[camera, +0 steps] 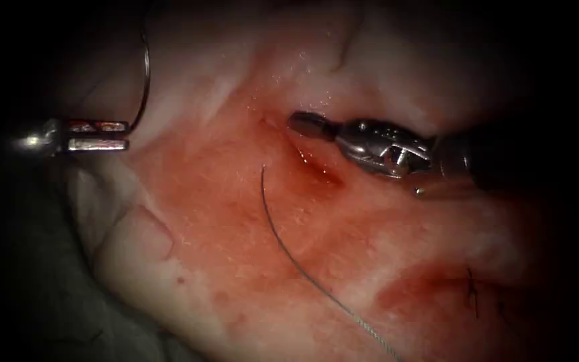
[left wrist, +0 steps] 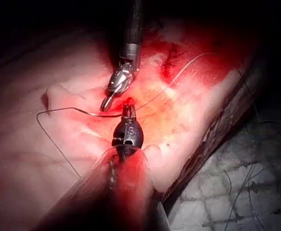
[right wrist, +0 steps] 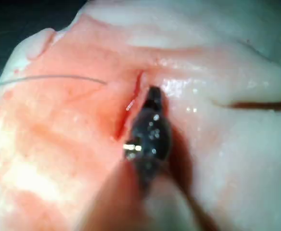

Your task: Wound Closure

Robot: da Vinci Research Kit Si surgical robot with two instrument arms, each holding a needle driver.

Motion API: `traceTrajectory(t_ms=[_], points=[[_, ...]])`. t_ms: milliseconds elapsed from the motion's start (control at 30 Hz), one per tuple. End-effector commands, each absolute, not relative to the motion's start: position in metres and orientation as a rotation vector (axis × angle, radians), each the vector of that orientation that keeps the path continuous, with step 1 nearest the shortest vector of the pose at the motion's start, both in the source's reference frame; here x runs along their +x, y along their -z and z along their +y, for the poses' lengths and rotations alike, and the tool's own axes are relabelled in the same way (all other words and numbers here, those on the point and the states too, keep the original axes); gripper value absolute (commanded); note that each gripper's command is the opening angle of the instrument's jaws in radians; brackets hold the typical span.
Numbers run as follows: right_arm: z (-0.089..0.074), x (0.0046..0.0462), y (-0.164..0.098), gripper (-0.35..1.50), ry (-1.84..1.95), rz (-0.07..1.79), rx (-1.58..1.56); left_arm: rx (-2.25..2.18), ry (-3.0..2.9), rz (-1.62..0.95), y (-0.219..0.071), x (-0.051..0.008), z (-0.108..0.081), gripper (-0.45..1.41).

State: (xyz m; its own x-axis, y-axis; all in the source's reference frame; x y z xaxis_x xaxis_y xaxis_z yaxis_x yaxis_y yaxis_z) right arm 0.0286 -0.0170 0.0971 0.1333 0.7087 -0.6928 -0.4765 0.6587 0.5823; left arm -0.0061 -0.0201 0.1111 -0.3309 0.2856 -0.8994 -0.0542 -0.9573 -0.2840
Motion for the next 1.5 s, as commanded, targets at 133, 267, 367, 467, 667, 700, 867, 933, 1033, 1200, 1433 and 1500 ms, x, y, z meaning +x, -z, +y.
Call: traceTrajectory(t_ms=[133, 267, 367, 467, 667, 700, 867, 933, 1033, 1200, 1433, 1500], points=[[-0.017, 0.0285, -0.097, -0.35, -0.881, 1.145, 0.236, -1.677, -2.385, -0.304, -0.112, -0.0065, -0.021, -0.45], [-0.016, 0.0274, -0.096, -0.35, -0.872, 1.149, 0.209, -1.677, -2.385, -0.304, -0.112, -0.0065, -0.021, -0.45], [-0.015, 0.0261, -0.094, -0.35, -0.853, 1.163, 0.161, -1.675, -2.388, -0.307, -0.112, -0.0065, -0.021, -0.45], [-0.014, 0.0255, -0.093, -0.35, -0.837, 1.172, 0.138, -1.675, -2.388, -0.307, -0.112, -0.0065, -0.021, -0.45], [-0.014, 0.0258, -0.091, -0.35, -0.814, 1.179, 0.116, -1.676, -2.388, -0.307, -0.112, -0.0065, -0.021, -0.45], [-0.014, 0.0260, -0.091, -0.35, -0.812, 1.177, 0.110, -1.676, -2.388, -0.307, -0.112, -0.0066, -0.021, -0.45], [-0.013, 0.0258, -0.090, -0.35, -0.812, 1.189, 0.101, -1.676, -2.387, -0.307, -0.112, -0.0066, -0.021, -0.45], [-0.013, 0.0257, -0.090, -0.35, -0.808, 1.191, 0.097, -1.676, -2.387, -0.307, -0.112, -0.0066, -0.021, -0.45], [-0.013, 0.0257, -0.090, -0.35, -0.806, 1.207, 0.088, -1.676, -2.387, -0.307, -0.112, -0.0066, -0.021, -0.45], [-0.012, 0.0258, -0.088, -0.35, -0.785, 1.231, 0.052, -1.676, -2.387, -0.307, -0.112, -0.0066, -0.021, -0.45], [-0.011, 0.0258, -0.087, -0.35, -0.779, 1.247, 0.015, -1.672, -2.393, -0.312, -0.112, -0.0066, -0.021, -0.45], [-0.011, 0.0257, -0.087, -0.35, -0.779, 1.250, 0.009, -1.672, -2.393, -0.312, -0.112, -0.0066, -0.021, -0.45]])
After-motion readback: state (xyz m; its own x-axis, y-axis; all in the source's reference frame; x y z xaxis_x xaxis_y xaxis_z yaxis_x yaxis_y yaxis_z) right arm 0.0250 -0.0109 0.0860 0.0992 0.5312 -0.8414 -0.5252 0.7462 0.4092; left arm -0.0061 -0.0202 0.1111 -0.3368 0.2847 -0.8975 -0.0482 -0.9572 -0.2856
